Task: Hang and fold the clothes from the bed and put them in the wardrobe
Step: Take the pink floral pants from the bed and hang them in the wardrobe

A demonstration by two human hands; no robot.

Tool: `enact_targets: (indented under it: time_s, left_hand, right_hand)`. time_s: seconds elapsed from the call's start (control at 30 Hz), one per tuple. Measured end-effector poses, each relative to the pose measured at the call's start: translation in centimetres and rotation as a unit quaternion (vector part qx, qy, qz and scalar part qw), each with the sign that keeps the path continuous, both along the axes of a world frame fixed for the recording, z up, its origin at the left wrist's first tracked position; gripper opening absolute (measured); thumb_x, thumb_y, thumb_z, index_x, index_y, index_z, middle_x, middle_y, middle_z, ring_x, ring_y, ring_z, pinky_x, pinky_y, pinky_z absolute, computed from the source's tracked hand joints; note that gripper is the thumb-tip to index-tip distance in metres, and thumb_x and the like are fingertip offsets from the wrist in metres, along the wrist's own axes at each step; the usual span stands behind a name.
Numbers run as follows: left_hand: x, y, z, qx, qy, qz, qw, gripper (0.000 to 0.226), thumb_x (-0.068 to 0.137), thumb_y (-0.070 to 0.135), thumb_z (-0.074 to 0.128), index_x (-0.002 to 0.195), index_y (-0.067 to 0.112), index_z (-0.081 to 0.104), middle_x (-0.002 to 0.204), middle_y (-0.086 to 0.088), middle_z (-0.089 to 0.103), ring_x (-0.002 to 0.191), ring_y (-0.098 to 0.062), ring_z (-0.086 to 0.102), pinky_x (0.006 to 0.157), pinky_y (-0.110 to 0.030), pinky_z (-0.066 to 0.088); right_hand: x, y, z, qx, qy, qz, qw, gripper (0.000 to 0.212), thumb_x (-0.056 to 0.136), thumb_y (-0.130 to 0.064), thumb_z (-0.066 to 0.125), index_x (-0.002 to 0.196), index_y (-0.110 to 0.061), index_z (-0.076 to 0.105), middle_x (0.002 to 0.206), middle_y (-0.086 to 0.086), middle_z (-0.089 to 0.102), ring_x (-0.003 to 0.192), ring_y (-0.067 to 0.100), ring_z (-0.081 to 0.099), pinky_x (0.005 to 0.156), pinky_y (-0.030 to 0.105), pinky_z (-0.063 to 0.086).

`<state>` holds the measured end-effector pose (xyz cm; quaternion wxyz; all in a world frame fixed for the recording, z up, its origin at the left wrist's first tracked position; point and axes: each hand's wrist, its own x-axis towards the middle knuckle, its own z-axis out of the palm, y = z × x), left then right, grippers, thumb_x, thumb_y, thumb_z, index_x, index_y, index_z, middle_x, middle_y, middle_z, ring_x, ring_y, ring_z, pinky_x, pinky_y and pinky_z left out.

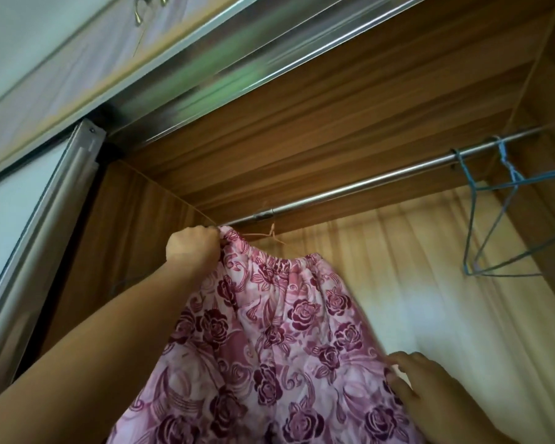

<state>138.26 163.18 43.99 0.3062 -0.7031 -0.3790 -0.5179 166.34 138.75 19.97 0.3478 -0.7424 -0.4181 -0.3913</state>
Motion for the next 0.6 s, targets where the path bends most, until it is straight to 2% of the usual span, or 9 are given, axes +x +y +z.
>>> enact_targets:
  time_s: [0.1, 0.23, 0.33, 0.43, 0.5, 0.57, 0.6]
  left_hand:
    - [-1.3, 0.6, -0.4, -0.001, -0.015, 0.01, 1.0, 0.035, 0.097, 0.016, 0.037, 0.123, 0.019, 0.061, 0.111, -0.004, 0.068, 0.099, -0.029, 0.067, 0.066, -0.036, 0.045]
    - [-3.1, 1.2, -2.6, -0.012, -0.005, 0.031, 0.999, 0.032, 0.098, 0.017, 0.038, 0.123, 0.018, 0.059, 0.11, -0.005, 0.069, 0.098, -0.029, 0.067, 0.064, -0.035, 0.042]
    - [-4.5, 1.3, -4.8, -0.008, 0.001, 0.053, 0.999, 0.029, 0.099, 0.017, 0.039, 0.12, 0.016, 0.058, 0.105, -0.006, 0.069, 0.092, -0.028, 0.067, 0.06, -0.035, 0.038]
    - [-4.8, 0.1, -5.5, 0.0, -0.002, 0.034, 0.999, 0.027, 0.098, 0.017, 0.041, 0.12, 0.015, 0.055, 0.103, -0.007, 0.068, 0.089, -0.03, 0.067, 0.058, -0.035, 0.036]
    - [-4.6, -1.2, -5.9, -0.023, 0.003, 0.032, 0.999, 0.033, 0.099, 0.019, 0.042, 0.131, 0.014, 0.049, 0.117, -0.012, 0.064, 0.103, -0.034, 0.064, 0.066, -0.04, 0.041]
    - [-4.2, -2.5, -6.7, -0.017, 0.034, 0.068, 0.997, 0.051, 0.1, 0.026, 0.043, 0.149, 0.013, 0.035, 0.138, -0.016, 0.05, 0.126, -0.037, 0.05, 0.09, -0.046, 0.045]
    - [-4.0, -3.0, -7.2, 0.014, 0.053, 0.08, 0.995, 0.058, 0.1, 0.029, 0.044, 0.154, 0.013, 0.029, 0.145, -0.017, 0.043, 0.134, -0.037, 0.041, 0.105, -0.049, 0.039]
  right_hand:
    - [0.1, -0.3, -0.4, 0.012, 0.014, 0.008, 1.0, 0.026, 0.101, -0.046, 0.048, 0.125, -0.038, 0.054, 0.113, -0.011, 0.057, 0.109, 0.011, 0.06, 0.09, 0.031, 0.049]
    - [-1.2, 0.2, 0.4, 0.006, 0.036, 0.033, 0.999, 0.026, 0.102, -0.042, 0.05, 0.125, -0.032, 0.057, 0.111, -0.008, 0.063, 0.095, 0.01, 0.061, 0.086, 0.029, 0.047]
    - [-2.9, 1.2, 1.5, -0.034, 0.04, 0.061, 0.997, 0.031, 0.103, -0.044, 0.049, 0.131, -0.032, 0.055, 0.12, -0.004, 0.064, 0.096, 0.009, 0.056, 0.082, 0.026, 0.042]
    - [-4.7, 2.1, 2.5, -0.053, 0.046, 0.091, 0.993, 0.036, 0.101, -0.048, 0.05, 0.134, -0.031, 0.053, 0.123, -0.003, 0.063, 0.1, 0.009, 0.055, 0.082, 0.025, 0.041]
    - [-5.8, 2.3, 3.2, -0.057, 0.042, 0.103, 0.992, 0.039, 0.1, -0.05, 0.051, 0.134, -0.031, 0.052, 0.122, -0.002, 0.062, 0.099, 0.01, 0.056, 0.084, 0.027, 0.044]
    - [-6.6, 2.0, 3.9, -0.058, 0.031, 0.104, 0.992, 0.039, 0.1, -0.051, 0.052, 0.132, -0.03, 0.054, 0.118, -0.001, 0.063, 0.098, 0.014, 0.059, 0.086, 0.032, 0.048]
    - [-6.9, 1.7, 4.2, -0.058, 0.027, 0.103, 0.993, 0.039, 0.099, -0.052, 0.053, 0.13, -0.029, 0.055, 0.115, 0.0, 0.063, 0.098, 0.016, 0.06, 0.086, 0.034, 0.05]
